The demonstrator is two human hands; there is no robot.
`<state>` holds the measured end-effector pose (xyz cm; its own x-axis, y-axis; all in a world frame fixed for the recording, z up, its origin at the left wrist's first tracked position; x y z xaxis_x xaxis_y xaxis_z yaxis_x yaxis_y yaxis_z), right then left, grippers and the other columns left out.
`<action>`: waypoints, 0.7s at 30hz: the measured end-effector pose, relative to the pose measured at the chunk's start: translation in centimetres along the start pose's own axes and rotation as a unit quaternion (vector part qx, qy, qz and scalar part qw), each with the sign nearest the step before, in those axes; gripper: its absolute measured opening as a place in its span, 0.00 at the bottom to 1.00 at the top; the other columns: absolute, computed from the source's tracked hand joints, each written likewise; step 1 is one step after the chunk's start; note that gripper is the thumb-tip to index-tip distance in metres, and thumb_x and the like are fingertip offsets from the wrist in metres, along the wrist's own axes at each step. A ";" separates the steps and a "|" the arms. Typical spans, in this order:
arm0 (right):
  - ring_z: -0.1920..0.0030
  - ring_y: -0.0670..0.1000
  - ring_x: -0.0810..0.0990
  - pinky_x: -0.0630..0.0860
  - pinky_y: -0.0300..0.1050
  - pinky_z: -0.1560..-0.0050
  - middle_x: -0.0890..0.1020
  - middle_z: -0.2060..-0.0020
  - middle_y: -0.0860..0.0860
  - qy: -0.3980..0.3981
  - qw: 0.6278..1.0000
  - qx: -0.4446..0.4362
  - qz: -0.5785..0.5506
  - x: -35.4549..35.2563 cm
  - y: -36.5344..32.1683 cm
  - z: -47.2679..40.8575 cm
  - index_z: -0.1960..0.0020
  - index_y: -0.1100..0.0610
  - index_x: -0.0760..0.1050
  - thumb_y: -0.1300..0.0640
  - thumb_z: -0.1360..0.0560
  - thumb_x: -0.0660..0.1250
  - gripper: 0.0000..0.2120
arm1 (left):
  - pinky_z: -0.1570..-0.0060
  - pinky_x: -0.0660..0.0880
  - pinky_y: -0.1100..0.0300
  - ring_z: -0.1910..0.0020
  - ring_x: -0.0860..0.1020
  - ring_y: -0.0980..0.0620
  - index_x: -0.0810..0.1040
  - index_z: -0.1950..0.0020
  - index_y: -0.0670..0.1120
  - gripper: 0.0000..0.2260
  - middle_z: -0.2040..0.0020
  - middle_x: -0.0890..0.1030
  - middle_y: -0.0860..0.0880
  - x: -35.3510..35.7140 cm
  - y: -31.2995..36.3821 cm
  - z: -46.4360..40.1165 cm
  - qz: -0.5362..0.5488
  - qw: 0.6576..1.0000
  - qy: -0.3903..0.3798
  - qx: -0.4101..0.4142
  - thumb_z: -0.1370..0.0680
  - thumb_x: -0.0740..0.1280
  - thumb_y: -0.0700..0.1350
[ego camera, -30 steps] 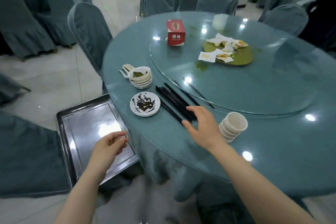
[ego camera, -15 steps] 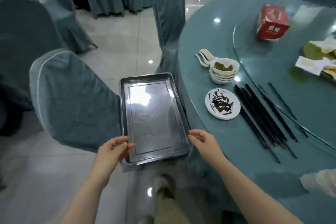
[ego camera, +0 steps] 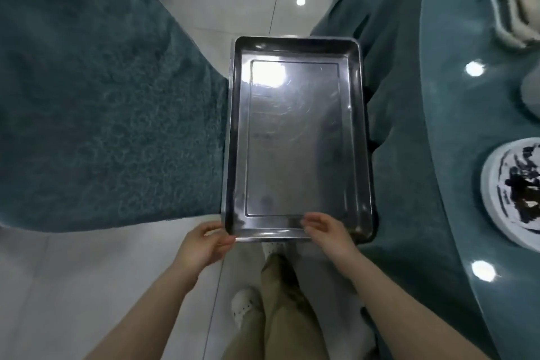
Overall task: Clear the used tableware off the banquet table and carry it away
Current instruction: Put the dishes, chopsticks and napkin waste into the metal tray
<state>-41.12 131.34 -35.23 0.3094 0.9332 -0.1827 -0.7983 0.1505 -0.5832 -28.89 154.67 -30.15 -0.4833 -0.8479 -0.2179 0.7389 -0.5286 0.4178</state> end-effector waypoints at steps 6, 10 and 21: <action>0.49 0.45 0.80 0.77 0.43 0.44 0.82 0.52 0.45 -0.017 0.998 0.052 -0.026 1.5 3.4 -3.1 0.45 0.50 0.77 0.64 0.23 0.64 0.11 | 0.52 0.72 0.55 0.53 0.77 0.47 0.62 0.25 0.44 0.26 0.47 0.76 0.43 1.5 -3.5 -6.1 -0.071 0.995 0.029 -0.063 0.22 0.66 0.42; 0.45 0.50 0.80 0.75 0.52 0.38 0.82 0.50 0.49 -0.021 0.997 0.058 -0.055 1.6 3.8 -3.4 0.48 0.50 0.76 0.66 0.23 0.62 0.13 | 0.45 0.71 0.50 0.45 0.73 0.45 0.65 0.27 0.48 0.22 0.41 0.75 0.42 2.3 -4.1 -7.9 -0.041 0.993 -0.008 -0.108 0.20 0.64 0.43; 0.39 0.46 0.71 0.71 0.38 0.41 0.75 0.42 0.43 0.023 0.954 -0.120 0.275 -0.6 1.5 0.8 0.36 0.49 0.73 0.54 0.28 0.72 0.22 | 0.49 0.79 0.44 0.56 0.80 0.45 0.77 0.54 0.45 0.03 0.57 0.80 0.45 1.4 0.8 -3.2 -0.164 0.980 0.057 0.100 0.25 0.68 0.42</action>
<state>-42.87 131.30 -35.36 -0.0961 0.8333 -0.5444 -0.7062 -0.4425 -0.5527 -27.50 152.97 -32.92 -0.6154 -0.6391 -0.4614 0.4410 -0.7643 0.4705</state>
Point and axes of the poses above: each hand's wrist, its own z-axis away from the middle knuckle, its own x-axis out of the palm, y = z × x, the point moved 4 cm from there along -z, towards the middle knuckle
